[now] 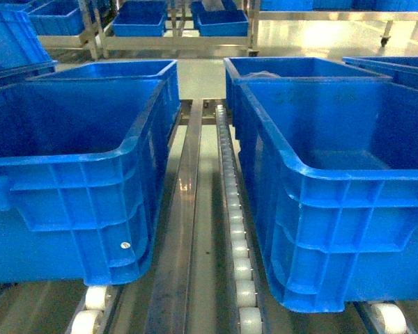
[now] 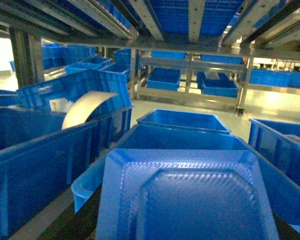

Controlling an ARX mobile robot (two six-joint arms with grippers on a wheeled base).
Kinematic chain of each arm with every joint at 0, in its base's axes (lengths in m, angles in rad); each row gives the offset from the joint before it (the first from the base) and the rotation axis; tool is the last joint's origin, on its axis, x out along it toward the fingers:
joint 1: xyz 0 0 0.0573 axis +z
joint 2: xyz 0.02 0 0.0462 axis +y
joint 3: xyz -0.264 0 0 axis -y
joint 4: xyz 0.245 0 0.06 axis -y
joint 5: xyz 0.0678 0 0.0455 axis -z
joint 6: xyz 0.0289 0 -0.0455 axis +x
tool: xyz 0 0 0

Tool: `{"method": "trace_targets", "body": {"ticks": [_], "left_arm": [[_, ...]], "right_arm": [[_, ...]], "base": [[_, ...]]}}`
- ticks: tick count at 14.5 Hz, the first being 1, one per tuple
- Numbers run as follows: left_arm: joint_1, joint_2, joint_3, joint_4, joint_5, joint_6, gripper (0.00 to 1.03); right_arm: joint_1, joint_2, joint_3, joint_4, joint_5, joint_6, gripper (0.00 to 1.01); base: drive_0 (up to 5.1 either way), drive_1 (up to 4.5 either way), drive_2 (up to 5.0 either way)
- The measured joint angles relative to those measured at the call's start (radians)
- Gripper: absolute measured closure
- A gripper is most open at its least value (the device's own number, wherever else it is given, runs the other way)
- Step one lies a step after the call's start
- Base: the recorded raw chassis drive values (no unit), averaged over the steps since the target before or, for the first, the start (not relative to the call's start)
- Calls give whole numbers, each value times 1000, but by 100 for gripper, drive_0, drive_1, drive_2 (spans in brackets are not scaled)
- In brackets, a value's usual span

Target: Sort blue parts and orange caps into right shelf containers

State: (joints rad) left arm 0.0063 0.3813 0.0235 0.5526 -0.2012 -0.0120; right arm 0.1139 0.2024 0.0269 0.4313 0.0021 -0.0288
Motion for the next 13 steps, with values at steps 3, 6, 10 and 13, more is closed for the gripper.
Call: {"method": "trace_targets", "body": {"ticks": [3,6,10,13], "left_arm": [[68,525,271,322,120,-32,62],[71,653,383,314,137,-43,62],[71,894,568,231,166,-63,62],[60,1062,694,167,180,-67,53]], "right_arm": [[17,527,172,373,2,-21,58],[17,672,252,425,3,-21,58],[17,939,421,424,32,-20,58],[16,1136,542,402,63,-21,58]], "base": [[0,0,0],[0,0,0],[0,0,0],[0,0,0]]}}
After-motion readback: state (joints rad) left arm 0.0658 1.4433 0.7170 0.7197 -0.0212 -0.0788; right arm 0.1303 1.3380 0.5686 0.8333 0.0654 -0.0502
